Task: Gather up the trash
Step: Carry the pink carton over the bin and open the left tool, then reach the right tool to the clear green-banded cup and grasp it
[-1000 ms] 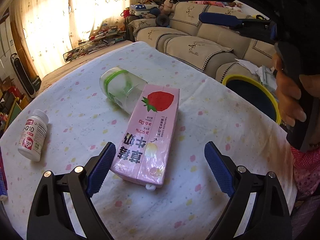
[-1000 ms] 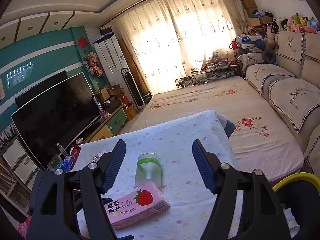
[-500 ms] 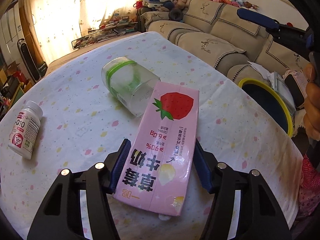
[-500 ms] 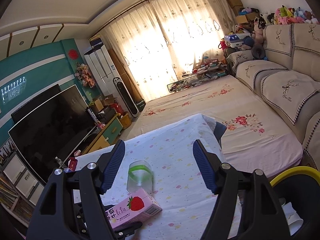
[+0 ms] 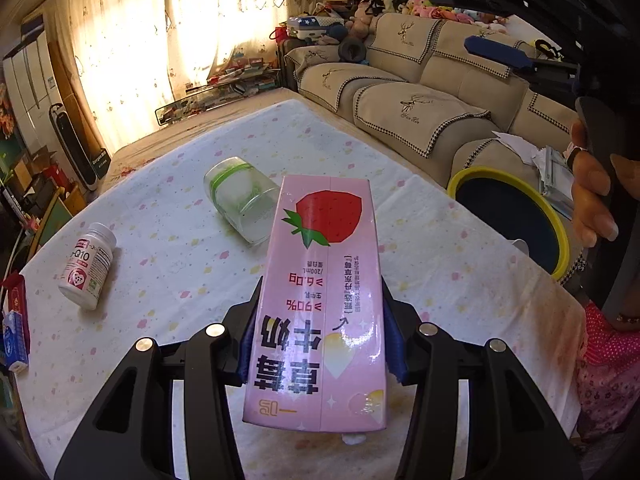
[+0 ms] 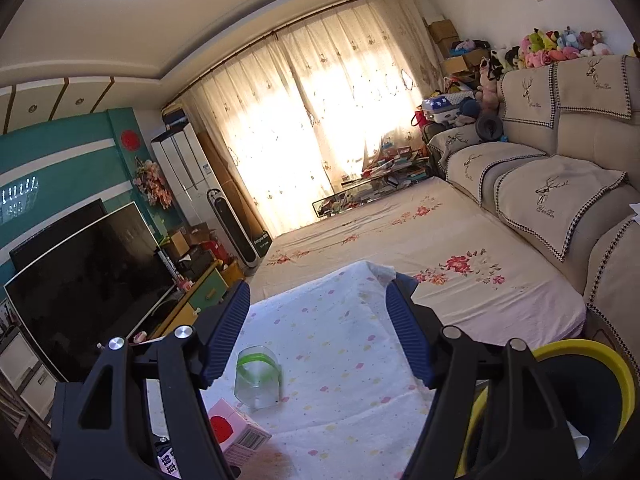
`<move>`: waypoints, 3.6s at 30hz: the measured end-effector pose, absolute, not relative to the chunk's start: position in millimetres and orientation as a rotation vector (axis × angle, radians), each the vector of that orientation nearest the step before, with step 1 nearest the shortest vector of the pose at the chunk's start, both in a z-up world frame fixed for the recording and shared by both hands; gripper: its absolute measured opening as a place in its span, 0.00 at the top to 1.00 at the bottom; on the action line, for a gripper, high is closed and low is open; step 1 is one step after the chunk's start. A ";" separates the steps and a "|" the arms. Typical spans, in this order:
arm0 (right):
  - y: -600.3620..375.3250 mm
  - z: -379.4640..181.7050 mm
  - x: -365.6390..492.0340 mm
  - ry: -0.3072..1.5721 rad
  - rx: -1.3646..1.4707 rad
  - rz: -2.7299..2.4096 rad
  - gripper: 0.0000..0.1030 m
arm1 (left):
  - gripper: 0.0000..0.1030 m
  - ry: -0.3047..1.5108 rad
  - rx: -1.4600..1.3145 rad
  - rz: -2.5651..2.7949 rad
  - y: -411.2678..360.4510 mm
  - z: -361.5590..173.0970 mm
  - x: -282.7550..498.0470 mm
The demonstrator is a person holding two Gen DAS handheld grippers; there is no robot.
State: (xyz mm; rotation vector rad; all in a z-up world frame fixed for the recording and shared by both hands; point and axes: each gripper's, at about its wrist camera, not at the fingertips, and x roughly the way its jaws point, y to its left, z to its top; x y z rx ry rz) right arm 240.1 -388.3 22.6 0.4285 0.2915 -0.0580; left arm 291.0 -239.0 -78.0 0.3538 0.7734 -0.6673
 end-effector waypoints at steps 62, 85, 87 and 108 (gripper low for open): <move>-392.0 -10.4 162.7 0.449 0.204 -0.153 0.24 | 0.08 0.506 -0.086 -0.308 -100.7 -44.1 299.8; -245.2 -72.2 390.3 0.815 0.062 0.086 0.24 | 0.05 0.529 -0.288 -0.125 -36.2 -69.9 315.4; -239.2 -78.7 393.8 0.826 0.043 0.087 0.24 | 0.05 0.533 -0.289 -0.127 -36.5 -70.6 316.1; -256.6 -77.8 387.4 0.880 0.194 0.170 0.54 | 0.05 0.553 -0.245 -0.146 -47.6 -76.5 319.0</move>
